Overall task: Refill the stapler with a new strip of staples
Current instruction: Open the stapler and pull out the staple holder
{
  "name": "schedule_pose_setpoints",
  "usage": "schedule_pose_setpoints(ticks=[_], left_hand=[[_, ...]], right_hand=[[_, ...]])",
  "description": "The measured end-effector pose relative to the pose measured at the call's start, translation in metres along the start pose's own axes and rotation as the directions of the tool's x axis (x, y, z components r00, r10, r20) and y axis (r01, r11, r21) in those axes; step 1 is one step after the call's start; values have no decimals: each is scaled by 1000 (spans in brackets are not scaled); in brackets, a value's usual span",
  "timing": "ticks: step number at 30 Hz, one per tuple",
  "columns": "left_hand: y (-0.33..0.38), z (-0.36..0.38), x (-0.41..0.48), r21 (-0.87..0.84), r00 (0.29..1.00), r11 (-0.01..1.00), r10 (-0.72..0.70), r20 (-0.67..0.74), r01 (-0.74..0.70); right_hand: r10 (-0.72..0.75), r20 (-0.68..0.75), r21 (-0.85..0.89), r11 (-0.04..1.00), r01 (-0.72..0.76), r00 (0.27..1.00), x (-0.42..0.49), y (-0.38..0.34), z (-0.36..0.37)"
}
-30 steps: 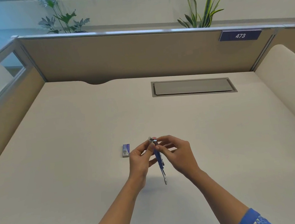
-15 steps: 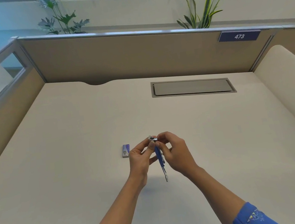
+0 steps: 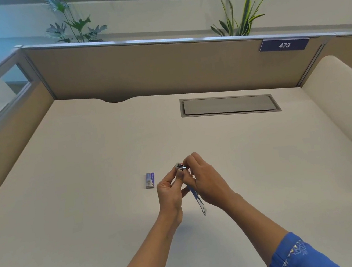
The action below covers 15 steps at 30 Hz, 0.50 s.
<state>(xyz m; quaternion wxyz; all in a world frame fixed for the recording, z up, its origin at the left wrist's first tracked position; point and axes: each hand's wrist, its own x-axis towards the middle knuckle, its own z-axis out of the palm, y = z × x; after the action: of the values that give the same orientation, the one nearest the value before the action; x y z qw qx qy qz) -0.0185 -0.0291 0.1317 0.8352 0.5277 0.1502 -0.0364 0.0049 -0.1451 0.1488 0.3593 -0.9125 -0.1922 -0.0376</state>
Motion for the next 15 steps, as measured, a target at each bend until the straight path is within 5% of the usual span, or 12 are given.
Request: schedule_pose_setpoints(ticks=[15], left_hand=[[-4,7,-4,-248,987,968,-73,-144,35]], right_hand=[[150,20,388,910,-146,989,-1,8,11]])
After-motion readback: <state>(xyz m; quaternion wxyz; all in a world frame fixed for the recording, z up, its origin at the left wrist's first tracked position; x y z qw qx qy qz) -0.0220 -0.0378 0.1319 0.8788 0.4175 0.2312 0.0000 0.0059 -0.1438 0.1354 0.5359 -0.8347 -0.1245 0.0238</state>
